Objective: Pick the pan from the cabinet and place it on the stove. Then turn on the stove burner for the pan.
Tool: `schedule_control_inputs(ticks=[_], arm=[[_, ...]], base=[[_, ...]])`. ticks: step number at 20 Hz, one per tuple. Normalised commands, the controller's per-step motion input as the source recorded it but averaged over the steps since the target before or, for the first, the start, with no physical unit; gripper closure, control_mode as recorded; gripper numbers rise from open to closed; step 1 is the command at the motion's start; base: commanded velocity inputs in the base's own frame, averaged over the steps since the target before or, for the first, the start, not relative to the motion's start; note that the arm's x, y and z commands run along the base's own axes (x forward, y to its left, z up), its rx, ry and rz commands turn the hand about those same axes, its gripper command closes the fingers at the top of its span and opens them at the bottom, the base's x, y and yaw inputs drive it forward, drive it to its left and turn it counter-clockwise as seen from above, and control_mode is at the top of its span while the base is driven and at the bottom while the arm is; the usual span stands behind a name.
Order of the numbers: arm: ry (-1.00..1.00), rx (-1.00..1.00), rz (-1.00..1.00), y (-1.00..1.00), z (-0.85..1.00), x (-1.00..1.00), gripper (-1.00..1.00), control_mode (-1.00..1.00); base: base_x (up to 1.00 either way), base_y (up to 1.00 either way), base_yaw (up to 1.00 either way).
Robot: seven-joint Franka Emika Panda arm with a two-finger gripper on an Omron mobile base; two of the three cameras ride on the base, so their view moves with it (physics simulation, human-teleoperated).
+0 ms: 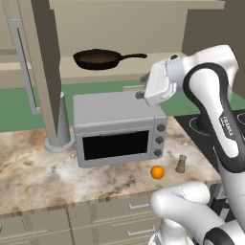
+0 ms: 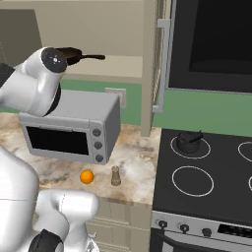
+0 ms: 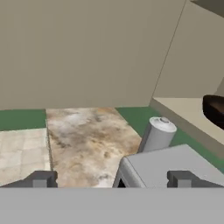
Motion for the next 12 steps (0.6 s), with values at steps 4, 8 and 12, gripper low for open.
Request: schedule_control_inputs(ticks=[4, 8, 12], arm=[[-0.1, 0.0, 0.02, -0.4, 0.25, 0.65, -1.0, -1.0], [-0.03, 0.0, 0.01, -0.33, 0.28, 0.67, -1.0, -1.0], [0.0, 0.0, 0.0, -0.32, 0.24, 0.65, -1.0, -1.0]], base=[[0.0, 0.0, 0.0], [0.0, 0.0, 0.0], [0.0, 0.0, 0.0]])
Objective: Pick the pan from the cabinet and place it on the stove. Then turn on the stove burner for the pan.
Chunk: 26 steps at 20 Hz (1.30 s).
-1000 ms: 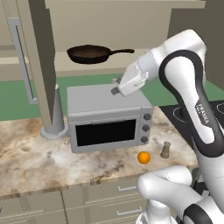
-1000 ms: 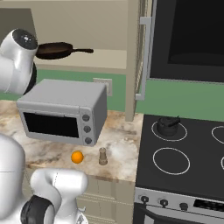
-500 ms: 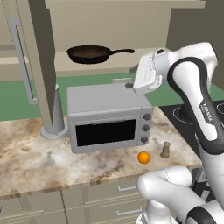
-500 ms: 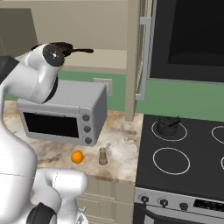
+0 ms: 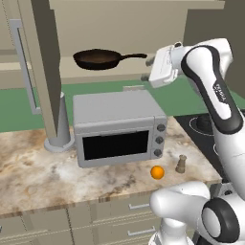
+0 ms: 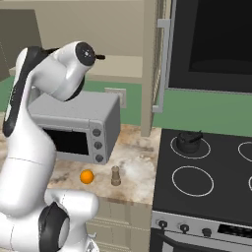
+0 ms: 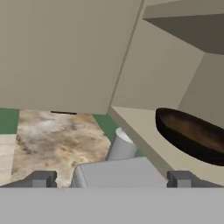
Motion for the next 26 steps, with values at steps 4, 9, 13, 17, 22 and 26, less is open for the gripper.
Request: schedule_control_inputs(ticks=[4, 9, 13, 17, 22, 26], arm=[[0.0, 0.0, 0.0, -0.23, 0.06, 0.56, -1.0, -1.0], [-0.02, 0.0, 0.02, -0.12, 0.0, 0.51, -1.0, -1.0], [-0.04, 0.0, 0.03, -0.01, 0.0, 0.52, -1.0, -1.0], [-0.01, -0.02, 0.03, -0.01, 0.0, 0.5, -1.0, -1.0], [0.0, -0.05, 0.01, -0.06, -0.06, 0.4, -1.0, -1.0], [0.0, -0.05, 0.0, -0.06, -0.02, 0.36, -1.0, -1.0]], base=[[0.0, 0.0, 0.0], [0.0, 0.0, 0.0], [0.0, 0.0, 0.0], [0.0, 0.0, 0.0], [0.0, 0.0, 0.0], [0.0, 0.0, 0.0]])
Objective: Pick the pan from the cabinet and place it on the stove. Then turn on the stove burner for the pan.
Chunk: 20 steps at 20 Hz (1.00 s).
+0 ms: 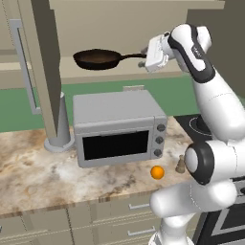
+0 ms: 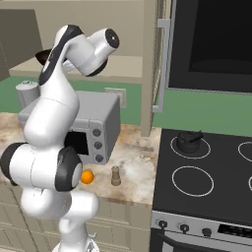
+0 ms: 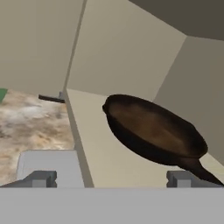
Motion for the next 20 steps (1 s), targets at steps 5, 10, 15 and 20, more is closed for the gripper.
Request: schedule_control_inputs(ticks=[5, 10, 15, 20], arm=[[0.0, -0.03, 0.01, -0.03, 0.0, 0.35, -1.0, -1.0], [-0.01, -0.02, 0.01, -0.02, -0.1, 0.29, -1.0, -1.0], [-0.01, -0.01, 0.02, -0.04, -0.14, 0.27, -1.0, -1.0], [-0.01, 0.0, 0.02, -0.04, -0.07, 0.24, -1.0, -1.0]], base=[[0.0, 0.0, 0.0], [0.0, 0.0, 0.0], [0.0, 0.0, 0.0], [0.0, 0.0, 0.0]])
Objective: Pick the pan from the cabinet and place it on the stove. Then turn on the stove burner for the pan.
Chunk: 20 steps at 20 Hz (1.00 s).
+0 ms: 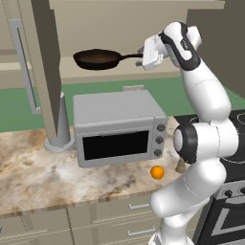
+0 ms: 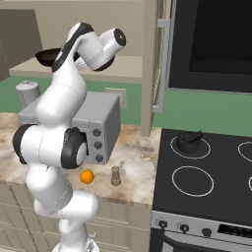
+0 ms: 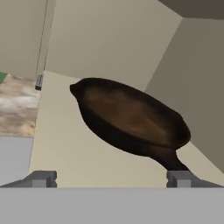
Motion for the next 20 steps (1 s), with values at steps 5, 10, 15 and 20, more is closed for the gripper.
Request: schedule_control_inputs(ticks=[5, 10, 15, 20], arm=[[0.0, -0.01, 0.02, -0.04, 0.0, 0.26, -1.0, -1.0], [0.0, -0.02, 0.02, -0.02, -0.02, 0.28, -1.0, -1.0], [0.0, -0.02, 0.02, -0.01, -0.05, 0.29, -1.0, -1.0], [0.0, -0.02, 0.02, 0.0, -0.07, 0.26, -1.0, -1.0]], base=[[0.0, 0.0, 0.0], [0.0, 0.0, 0.0], [0.0, 0.0, 0.0], [0.0, 0.0, 0.0]])
